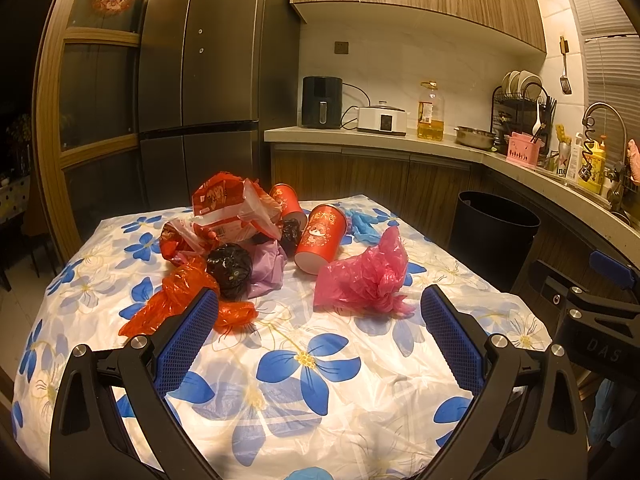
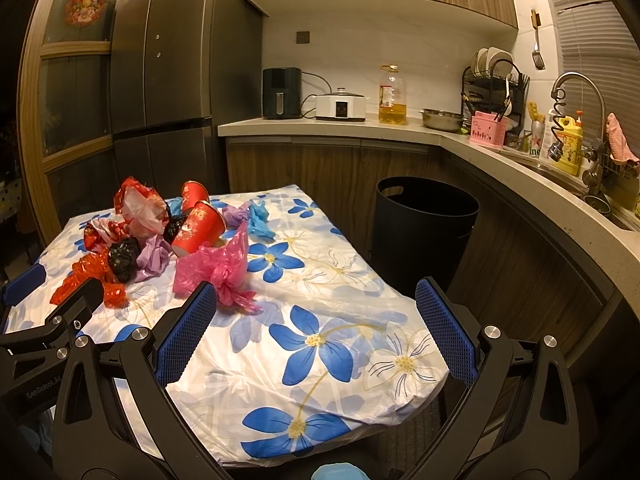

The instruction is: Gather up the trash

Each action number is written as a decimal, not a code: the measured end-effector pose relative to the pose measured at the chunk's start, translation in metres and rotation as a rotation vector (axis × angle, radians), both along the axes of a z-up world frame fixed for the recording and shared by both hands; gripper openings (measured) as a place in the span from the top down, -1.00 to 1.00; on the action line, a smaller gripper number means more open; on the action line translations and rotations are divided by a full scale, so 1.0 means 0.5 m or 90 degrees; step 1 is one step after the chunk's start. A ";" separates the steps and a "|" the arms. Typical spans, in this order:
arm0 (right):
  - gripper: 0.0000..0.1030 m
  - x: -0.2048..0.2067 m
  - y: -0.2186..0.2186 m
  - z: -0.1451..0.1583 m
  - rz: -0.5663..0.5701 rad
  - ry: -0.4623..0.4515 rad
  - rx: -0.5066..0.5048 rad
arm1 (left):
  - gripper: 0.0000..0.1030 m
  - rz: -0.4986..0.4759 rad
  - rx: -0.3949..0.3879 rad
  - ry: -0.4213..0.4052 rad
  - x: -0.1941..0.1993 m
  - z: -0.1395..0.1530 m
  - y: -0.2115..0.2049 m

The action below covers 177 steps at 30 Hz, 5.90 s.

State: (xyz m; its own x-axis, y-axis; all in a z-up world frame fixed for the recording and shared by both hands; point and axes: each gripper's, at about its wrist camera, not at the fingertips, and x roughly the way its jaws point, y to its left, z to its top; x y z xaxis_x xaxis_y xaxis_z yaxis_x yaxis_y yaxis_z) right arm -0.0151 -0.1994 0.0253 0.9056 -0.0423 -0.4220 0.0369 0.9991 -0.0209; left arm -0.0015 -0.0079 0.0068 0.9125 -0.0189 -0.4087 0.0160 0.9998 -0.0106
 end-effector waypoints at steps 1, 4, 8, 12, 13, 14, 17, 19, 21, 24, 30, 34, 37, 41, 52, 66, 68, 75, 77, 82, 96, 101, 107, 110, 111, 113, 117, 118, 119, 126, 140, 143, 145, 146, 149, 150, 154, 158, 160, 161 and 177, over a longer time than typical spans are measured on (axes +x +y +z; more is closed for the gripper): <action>-0.90 0.000 0.000 -0.001 0.000 0.000 0.000 | -0.89 0.000 0.000 0.000 0.000 0.000 0.000; -0.90 0.000 -0.001 0.000 0.001 0.002 0.000 | -0.89 0.000 -0.001 0.000 0.000 0.000 0.000; -0.90 0.007 0.006 -0.008 0.003 0.005 0.001 | -0.89 0.002 -0.004 0.002 0.002 0.001 -0.004; -0.90 0.017 0.012 -0.019 0.006 0.006 0.002 | -0.89 0.004 -0.005 0.000 0.007 -0.008 0.000; -0.90 0.019 0.013 -0.024 0.007 0.006 0.003 | -0.89 0.005 -0.005 0.001 0.008 -0.010 0.001; -0.90 0.021 0.014 -0.027 0.008 0.006 0.003 | -0.89 0.006 -0.004 0.001 0.010 -0.012 0.001; -0.90 0.029 0.016 -0.035 0.016 0.007 0.009 | -0.89 0.008 -0.007 0.002 0.013 -0.017 0.004; -0.90 0.034 0.019 -0.042 0.020 0.005 0.012 | -0.89 0.011 -0.007 0.001 0.015 -0.021 0.008; -0.90 0.041 0.023 -0.049 0.024 0.003 0.014 | -0.89 0.021 -0.007 -0.007 0.016 -0.024 0.018; -0.90 0.051 0.028 -0.058 0.034 -0.001 0.017 | -0.89 0.046 -0.017 -0.019 0.018 -0.031 0.045; -0.90 0.078 0.053 -0.089 0.067 -0.013 0.021 | -0.89 0.119 -0.031 -0.035 0.027 -0.046 0.128; -0.90 0.108 0.073 -0.106 0.093 -0.029 0.037 | -0.89 0.154 -0.043 -0.037 0.040 -0.053 0.178; -0.90 0.139 0.086 -0.114 0.113 -0.031 0.052 | -0.89 0.170 -0.037 -0.037 0.052 -0.059 0.196; -0.83 0.188 0.111 -0.127 0.137 -0.034 0.067 | -0.89 0.178 -0.032 -0.036 0.075 -0.066 0.213; -0.46 0.294 0.155 -0.180 0.163 0.018 0.074 | -0.79 0.181 -0.030 0.014 0.138 -0.094 0.253; 0.41 0.310 0.184 -0.207 0.205 0.038 0.054 | 0.42 0.151 -0.078 0.121 0.195 -0.151 0.273; 0.46 0.307 0.187 -0.205 0.209 0.035 0.046 | 0.54 0.142 -0.080 0.127 0.194 -0.156 0.270; 0.58 0.278 0.181 -0.188 0.216 0.023 0.034 | 0.80 0.146 -0.081 0.115 0.179 -0.144 0.262; 0.59 0.265 0.170 -0.176 0.217 0.014 0.034 | 0.81 0.153 -0.078 0.102 0.162 -0.136 0.256; 0.60 0.239 0.143 -0.147 0.214 -0.005 0.045 | 0.83 0.166 -0.073 0.073 0.121 -0.110 0.238; 0.60 0.209 0.012 -0.080 0.161 -0.047 0.082 | 0.83 0.081 -0.048 -0.006 0.144 -0.010 0.085; 0.60 0.220 -0.061 -0.065 0.116 -0.060 0.086 | 0.83 0.020 -0.039 -0.019 0.191 0.007 -0.009; 0.60 0.243 -0.142 -0.048 0.062 -0.082 0.084 | 0.83 -0.064 -0.033 -0.028 0.259 0.023 -0.130; 0.60 0.261 -0.190 -0.034 0.027 -0.099 0.078 | 0.83 -0.099 -0.034 -0.040 0.293 0.034 -0.188; 0.60 0.268 -0.209 -0.028 0.014 -0.105 0.077 | 0.83 -0.113 -0.037 -0.045 0.306 0.039 -0.210; 0.60 0.279 -0.239 -0.018 -0.009 -0.115 0.074 | 0.83 -0.133 -0.040 -0.053 0.327 0.048 -0.246; 0.60 0.309 -0.304 0.000 -0.054 -0.132 0.064 | 0.83 -0.174 -0.046 -0.071 0.365 0.065 -0.318; 0.60 0.317 -0.321 0.003 -0.065 -0.134 0.064 | 0.83 -0.182 -0.047 -0.075 0.372 0.068 -0.334; 0.60 0.324 -0.335 0.006 -0.075 -0.136 0.065 | 0.83 -0.187 -0.047 -0.078 0.379 0.070 -0.346; 0.60 0.372 -0.423 0.027 -0.136 -0.158 0.082 | 0.83 -0.232 -0.064 -0.094 0.440 0.082 -0.438; 0.59 0.456 -0.462 0.000 -0.153 -0.140 0.047 | 0.82 -0.275 -0.075 -0.059 0.554 0.032 -0.541; 0.59 0.467 -0.465 -0.006 -0.147 -0.134 0.051 | 0.82 -0.284 -0.075 -0.055 0.567 0.026 -0.550; 0.59 0.475 -0.469 -0.009 -0.144 -0.131 0.052 | 0.81 -0.286 -0.074 -0.050 0.576 0.024 -0.560; 0.58 0.478 -0.471 -0.010 -0.142 -0.130 0.052 | 0.81 -0.288 -0.075 -0.047 0.581 0.021 -0.563; 0.58 0.488 -0.475 -0.013 -0.138 -0.127 0.051 | 0.80 -0.292 -0.073 -0.041 0.590 0.014 -0.569; 0.58 0.490 -0.477 -0.015 -0.137 -0.126 0.052 | 0.79 -0.292 -0.073 -0.039 0.592 0.011 -0.572; 0.56 0.500 -0.490 -0.020 -0.136 -0.117 0.063 | 0.77 -0.302 -0.076 -0.026 0.606 0.000 -0.579; 0.52 0.509 -0.495 -0.027 -0.131 -0.108 0.065 | 0.71 -0.308 -0.067 -0.019 0.613 -0.012 -0.587; 0.52 0.513 -0.497 -0.031 -0.130 -0.105 0.065 | 0.65 -0.307 -0.068 -0.016 0.617 -0.015 -0.588; 0.52 0.515 -0.498 -0.032 -0.130 -0.103 0.064 | 0.55 -0.303 -0.067 -0.013 0.621 -0.018 -0.586; -0.29 0.509 -0.502 -0.049 -0.145 -0.080 0.066 | -0.67 -0.218 -0.074 -0.016 0.610 -0.019 -0.502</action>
State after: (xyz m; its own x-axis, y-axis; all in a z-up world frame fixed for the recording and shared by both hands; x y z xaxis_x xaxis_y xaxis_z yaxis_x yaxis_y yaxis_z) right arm 0.2393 -0.4506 0.0008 0.9235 -0.2130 -0.3189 0.2561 0.9615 0.0994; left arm 0.3033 -0.2589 -0.0028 0.8550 -0.3706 -0.3627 0.3520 0.9284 -0.1189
